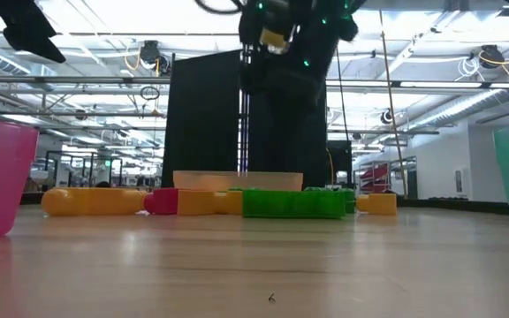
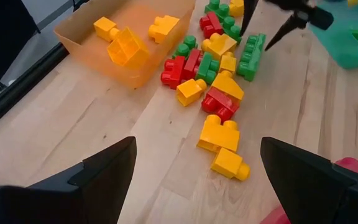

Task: Sort blocks
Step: Put the green 4 stud game piece into the light green bin

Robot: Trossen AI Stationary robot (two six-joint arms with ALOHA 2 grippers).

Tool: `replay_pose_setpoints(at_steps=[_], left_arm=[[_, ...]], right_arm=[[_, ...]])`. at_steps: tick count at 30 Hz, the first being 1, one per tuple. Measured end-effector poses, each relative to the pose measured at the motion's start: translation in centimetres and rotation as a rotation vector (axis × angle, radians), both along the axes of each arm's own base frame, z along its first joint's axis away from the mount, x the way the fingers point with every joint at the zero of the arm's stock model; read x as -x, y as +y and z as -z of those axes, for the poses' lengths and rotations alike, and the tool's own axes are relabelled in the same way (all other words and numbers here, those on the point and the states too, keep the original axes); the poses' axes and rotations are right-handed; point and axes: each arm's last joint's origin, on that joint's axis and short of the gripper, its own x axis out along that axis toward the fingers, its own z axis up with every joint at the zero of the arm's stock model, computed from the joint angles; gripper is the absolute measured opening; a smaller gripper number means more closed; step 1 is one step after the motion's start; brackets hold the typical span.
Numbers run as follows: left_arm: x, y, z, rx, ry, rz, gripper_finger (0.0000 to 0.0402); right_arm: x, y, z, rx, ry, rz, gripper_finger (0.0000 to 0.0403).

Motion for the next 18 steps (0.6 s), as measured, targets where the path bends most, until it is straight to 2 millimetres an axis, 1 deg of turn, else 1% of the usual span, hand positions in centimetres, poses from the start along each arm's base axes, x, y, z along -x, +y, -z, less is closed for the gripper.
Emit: replay_pose_setpoints(at_steps=[3, 6, 8, 10, 13, 16, 18], left_arm=[[0.0, 0.0, 0.0, -0.001, 0.000, -0.001, 0.0345], [0.0, 0.0, 0.0, -0.006, -0.001, -0.007, 0.0345], [0.0, 0.0, 0.0, -0.010, -0.001, -0.011, 0.0345], [0.0, 0.1, 0.0, -0.012, -0.002, -0.014, 0.0345], [0.0, 0.1, 0.0, -0.018, -0.002, -0.021, 0.0345], [0.0, 0.1, 0.0, -0.023, -0.003, -0.026, 0.0345], [0.0, 0.1, 0.0, -0.028, -0.004, -0.032, 0.0345]], right_arm=[[-0.2, 0.6, 1.0, 0.001, 0.015, -0.027, 0.0261], [-0.1, 0.8, 2.3, 0.020, 0.029, -0.066, 0.0261], [0.1, 0.5, 3.1, 0.023, 0.043, -0.060, 0.0261], [0.8, 0.0, 4.4, 0.021, 0.098, -0.047, 0.0261], [1.6, -0.8, 5.9, -0.009, 0.126, -0.011, 0.0261], [2.1, -1.2, 6.5, -0.035, 0.126, 0.010, 0.0260], [2.3, -1.3, 6.7, -0.041, 0.132, 0.038, 0.0250]])
